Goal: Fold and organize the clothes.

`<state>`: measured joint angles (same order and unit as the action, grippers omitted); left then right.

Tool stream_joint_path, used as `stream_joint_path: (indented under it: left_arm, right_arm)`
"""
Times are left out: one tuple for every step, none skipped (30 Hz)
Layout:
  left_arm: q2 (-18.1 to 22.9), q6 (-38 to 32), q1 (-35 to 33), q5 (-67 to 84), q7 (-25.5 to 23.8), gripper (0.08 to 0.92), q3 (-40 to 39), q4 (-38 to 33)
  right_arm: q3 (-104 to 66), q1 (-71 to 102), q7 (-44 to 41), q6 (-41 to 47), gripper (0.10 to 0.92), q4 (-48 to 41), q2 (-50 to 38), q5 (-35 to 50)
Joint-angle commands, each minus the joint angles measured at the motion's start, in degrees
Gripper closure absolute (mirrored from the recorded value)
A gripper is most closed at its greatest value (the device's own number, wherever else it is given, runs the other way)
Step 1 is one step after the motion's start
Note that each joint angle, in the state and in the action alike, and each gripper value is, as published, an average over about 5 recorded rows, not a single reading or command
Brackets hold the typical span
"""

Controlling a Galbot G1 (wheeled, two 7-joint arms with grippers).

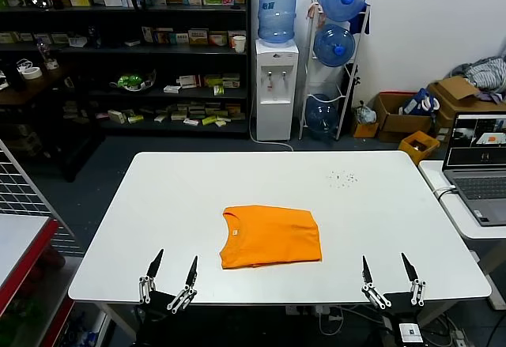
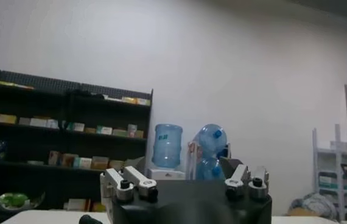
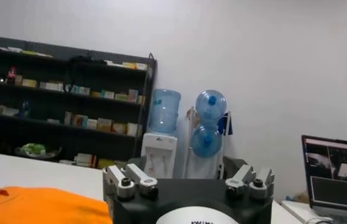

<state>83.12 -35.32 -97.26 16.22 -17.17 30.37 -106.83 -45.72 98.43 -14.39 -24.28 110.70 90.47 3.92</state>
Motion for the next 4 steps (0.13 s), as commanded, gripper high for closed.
stream_joint_path:
  left_arm:
    - [0.09,-0.17,0.07,-0.52,0.04,0.177,0.12,0.24]
    - [0.12,-0.18,0.09,-0.52,0.05,0.177,0.1,0.25]
    - [0.13,-0.18,0.1,-0.52,0.05,0.177,0.09,0.24]
    - [0.14,-0.18,0.1,-0.51,0.06,0.177,0.08,0.23]
  right_arm:
    - [0.0,-0.08,0.05,0.3,0.203,0.03,0.32,-0.29]
    - [0.01,-0.1,0.08,0.37,0.203,0.03,0.35,-0.34]
    - [0.02,-0.11,0.09,0.4,0.203,0.03,0.37,-0.37]
    - [0.02,-0.12,0.11,0.44,0.203,0.03,0.39,-0.4]
